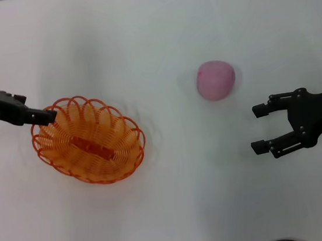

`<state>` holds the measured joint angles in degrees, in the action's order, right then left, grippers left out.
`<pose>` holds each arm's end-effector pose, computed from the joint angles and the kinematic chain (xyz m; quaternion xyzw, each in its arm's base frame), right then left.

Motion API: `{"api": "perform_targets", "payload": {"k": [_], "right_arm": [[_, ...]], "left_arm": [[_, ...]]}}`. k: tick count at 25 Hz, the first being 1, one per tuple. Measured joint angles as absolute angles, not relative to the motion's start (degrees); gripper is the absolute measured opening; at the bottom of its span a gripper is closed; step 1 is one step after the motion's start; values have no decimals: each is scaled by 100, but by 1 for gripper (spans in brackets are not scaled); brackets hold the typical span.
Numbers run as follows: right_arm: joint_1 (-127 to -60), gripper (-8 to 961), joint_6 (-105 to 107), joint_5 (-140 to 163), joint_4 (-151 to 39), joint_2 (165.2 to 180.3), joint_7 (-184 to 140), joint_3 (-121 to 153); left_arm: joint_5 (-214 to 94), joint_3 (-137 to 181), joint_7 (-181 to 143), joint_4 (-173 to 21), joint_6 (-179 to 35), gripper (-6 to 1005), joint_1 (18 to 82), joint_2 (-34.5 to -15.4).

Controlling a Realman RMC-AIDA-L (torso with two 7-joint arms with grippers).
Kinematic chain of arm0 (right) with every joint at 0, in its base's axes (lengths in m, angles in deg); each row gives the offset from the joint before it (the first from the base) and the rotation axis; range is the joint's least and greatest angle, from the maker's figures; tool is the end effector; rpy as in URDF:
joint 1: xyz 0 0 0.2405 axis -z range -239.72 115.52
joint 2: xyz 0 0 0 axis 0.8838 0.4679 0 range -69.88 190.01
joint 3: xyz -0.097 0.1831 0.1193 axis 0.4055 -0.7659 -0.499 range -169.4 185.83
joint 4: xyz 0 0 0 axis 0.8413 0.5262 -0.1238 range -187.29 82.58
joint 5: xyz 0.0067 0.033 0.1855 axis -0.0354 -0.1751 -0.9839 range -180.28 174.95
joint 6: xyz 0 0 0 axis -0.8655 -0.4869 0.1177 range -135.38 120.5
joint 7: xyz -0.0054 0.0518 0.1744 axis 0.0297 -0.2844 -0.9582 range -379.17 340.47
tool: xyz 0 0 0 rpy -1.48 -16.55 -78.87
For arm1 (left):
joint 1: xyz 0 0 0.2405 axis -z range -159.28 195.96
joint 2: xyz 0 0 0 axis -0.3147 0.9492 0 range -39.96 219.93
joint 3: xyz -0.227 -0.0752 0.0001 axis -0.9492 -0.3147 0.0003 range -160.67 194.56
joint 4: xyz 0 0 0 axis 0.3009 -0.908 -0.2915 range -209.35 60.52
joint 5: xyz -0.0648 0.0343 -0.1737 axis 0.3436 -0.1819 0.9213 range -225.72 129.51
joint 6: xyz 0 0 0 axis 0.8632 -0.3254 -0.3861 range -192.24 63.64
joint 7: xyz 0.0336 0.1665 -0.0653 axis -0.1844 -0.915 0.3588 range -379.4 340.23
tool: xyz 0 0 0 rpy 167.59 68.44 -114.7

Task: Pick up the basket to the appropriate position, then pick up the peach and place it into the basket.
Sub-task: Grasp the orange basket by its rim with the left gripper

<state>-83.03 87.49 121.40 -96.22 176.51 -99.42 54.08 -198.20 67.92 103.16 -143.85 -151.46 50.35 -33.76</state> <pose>0.2824 0.2557 -0.0204 -0.9622 0.2360 0.1181 0.0674 -0.2432 0.3382 -0.0035 -0.9116 -0.3569 0.0703 0.1917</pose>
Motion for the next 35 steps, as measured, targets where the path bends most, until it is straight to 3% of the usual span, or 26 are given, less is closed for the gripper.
{"api": "perform_targets", "payload": {"k": [10,15,23,29,35], "right_arm": [[-8320,939,8748,12144,-9622,17661,-9942,5406],[-8321,937,8748,12144,-9621,17661,-9942,5409],[-8338,932,8748,12143,-9622,17661,-9942,5407],[-8360,923,8748,12143,-9626,17661,-9942,5410],[-8369,920,8756,12143,-9630,17661,-9942,5409]], "left_arm": [[-20415,7677,10629,-14332,-14941,841,5277,-3388],[-20441,7978,10692,-14176,-14804,745,5302,-3387],[-20529,8169,10716,-14041,-14545,750,5287,-3400],[-20535,8340,10751,-14071,-14552,691,5272,-3403],[-20543,8383,10848,-14104,-14585,453,5271,-3403]]}}
